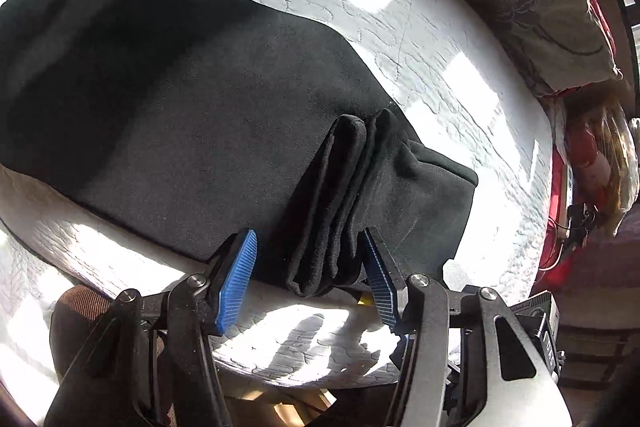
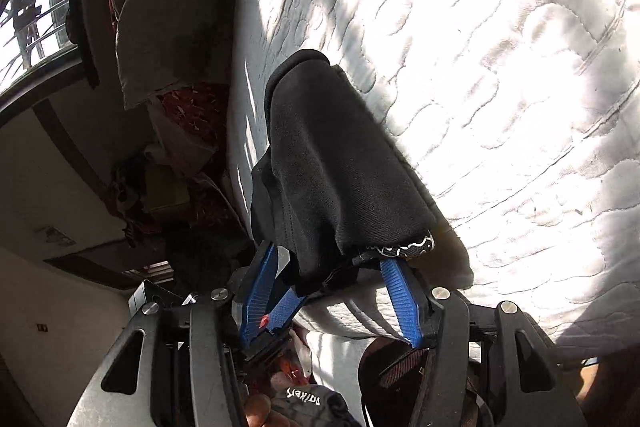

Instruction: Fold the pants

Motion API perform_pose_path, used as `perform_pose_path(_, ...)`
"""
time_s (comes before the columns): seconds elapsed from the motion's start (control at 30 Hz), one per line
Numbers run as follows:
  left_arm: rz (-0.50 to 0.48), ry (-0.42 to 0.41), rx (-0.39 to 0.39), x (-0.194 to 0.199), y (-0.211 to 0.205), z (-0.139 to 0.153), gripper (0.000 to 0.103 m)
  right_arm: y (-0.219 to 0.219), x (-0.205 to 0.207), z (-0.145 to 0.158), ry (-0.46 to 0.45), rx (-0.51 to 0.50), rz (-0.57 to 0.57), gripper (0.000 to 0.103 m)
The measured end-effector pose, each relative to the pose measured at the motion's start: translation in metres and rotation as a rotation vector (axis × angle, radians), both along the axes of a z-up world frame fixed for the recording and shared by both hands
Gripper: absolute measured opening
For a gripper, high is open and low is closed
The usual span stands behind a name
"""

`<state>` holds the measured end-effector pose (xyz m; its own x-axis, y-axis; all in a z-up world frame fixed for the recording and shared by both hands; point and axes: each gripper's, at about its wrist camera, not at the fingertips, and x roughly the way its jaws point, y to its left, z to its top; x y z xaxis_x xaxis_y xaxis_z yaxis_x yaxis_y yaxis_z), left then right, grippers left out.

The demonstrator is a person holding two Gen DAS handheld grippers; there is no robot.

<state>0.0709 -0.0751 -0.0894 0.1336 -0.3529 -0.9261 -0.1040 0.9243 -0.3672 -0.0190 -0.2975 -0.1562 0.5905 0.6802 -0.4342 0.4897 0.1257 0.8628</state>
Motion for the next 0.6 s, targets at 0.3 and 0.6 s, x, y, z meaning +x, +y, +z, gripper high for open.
perform_pose_path(0.3, -0.055, -0.132, 0.164, 0.002, -0.019, 0.015, 0.036, -0.021, -0.018, -0.02, 0.054, 0.073, -0.187, 0.008)
perform_pose_path(0.6, -0.151, -0.103, 0.128, 0.007, -0.024, 0.018, 0.036, -0.042, -0.019, -0.027, 0.05, 0.075, -0.156, 0.014)
